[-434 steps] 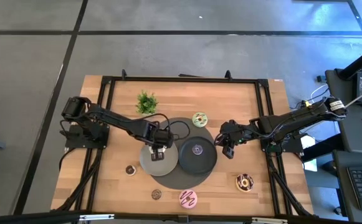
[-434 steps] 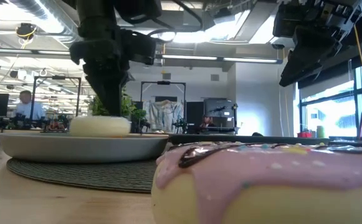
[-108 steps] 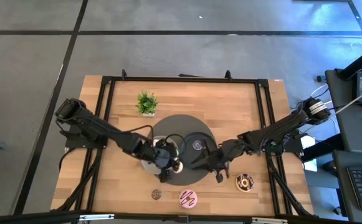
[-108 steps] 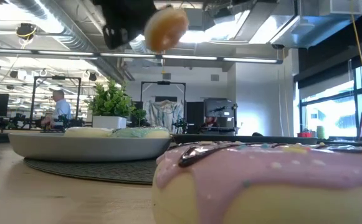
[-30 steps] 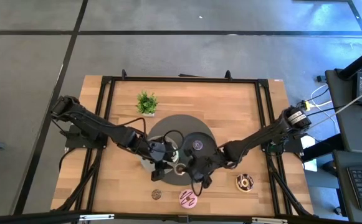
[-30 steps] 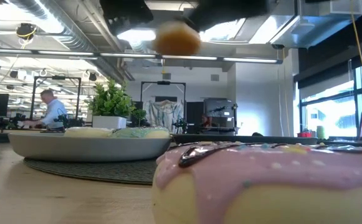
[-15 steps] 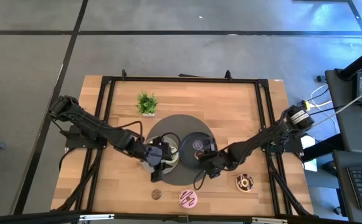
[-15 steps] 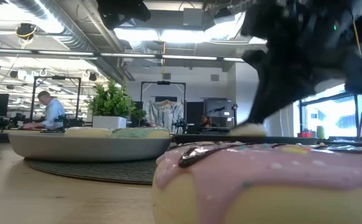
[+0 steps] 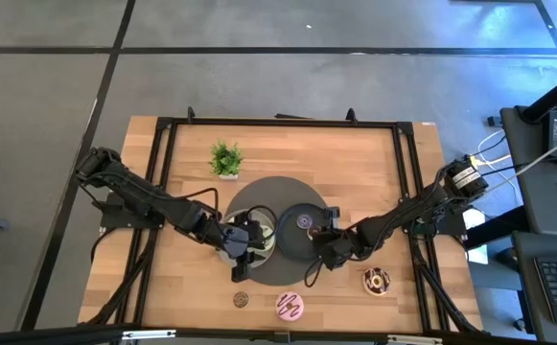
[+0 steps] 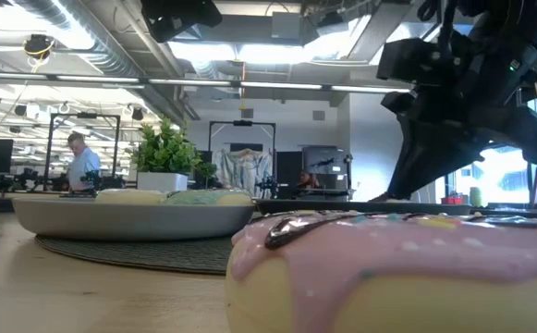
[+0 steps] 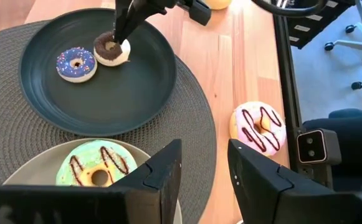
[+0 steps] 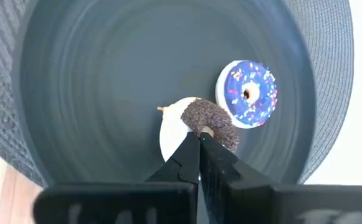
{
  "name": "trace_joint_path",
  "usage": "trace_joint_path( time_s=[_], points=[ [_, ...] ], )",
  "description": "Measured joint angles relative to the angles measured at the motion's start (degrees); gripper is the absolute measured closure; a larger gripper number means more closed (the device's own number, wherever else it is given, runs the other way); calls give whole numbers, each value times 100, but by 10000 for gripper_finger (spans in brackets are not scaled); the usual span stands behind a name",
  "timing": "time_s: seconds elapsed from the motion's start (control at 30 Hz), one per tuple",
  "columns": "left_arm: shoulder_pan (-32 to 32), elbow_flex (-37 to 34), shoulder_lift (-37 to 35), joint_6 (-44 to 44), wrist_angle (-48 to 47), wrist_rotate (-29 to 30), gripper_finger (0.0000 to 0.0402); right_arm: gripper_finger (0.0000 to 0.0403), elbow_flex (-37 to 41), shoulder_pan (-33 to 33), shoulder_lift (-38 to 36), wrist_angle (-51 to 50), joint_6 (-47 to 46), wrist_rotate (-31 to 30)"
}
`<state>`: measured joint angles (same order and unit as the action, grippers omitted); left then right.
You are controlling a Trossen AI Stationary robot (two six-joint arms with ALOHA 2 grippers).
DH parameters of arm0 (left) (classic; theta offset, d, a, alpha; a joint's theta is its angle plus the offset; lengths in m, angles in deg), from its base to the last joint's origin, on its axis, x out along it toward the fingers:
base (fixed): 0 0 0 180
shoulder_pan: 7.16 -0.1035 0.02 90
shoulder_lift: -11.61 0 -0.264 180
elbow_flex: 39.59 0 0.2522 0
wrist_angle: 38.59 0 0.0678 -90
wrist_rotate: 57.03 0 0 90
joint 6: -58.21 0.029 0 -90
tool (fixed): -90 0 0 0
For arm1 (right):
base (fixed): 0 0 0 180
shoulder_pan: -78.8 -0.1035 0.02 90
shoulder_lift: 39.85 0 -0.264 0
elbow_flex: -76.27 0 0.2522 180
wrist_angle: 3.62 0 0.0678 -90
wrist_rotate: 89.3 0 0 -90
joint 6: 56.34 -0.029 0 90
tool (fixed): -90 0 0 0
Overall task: Pick & Place donuts
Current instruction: Put the small black donut on the black plate, then put the large pink donut on the gray plate
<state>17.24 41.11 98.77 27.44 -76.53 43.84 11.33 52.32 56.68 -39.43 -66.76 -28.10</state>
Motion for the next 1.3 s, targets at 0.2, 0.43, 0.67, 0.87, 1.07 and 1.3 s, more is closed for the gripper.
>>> trace_joint_path(
  time_s=[0.2,0.43,0.67,0.87,1.07,1.3],
  points=[
    [4,0,0,-111,0,-39,276,365,4,2,2,1,20,118],
    [34,-2,2,-161,-2,-67,276,310,1,4,0,-2,-151,10],
    [50,-2,4,-152,1,-138,276,280,-374,-41,-217,-51,-275,34],
    [211,-2,326,10,583,-172,273,281,-471,-393,-633,-60,-522,297],
    [382,-2,1098,861,2262,-363,261,280,-472,-764,-895,15,-628,295],
    [461,-2,1991,951,3373,-614,243,280,-472,-874,-855,4,-761,275]
  ],
)
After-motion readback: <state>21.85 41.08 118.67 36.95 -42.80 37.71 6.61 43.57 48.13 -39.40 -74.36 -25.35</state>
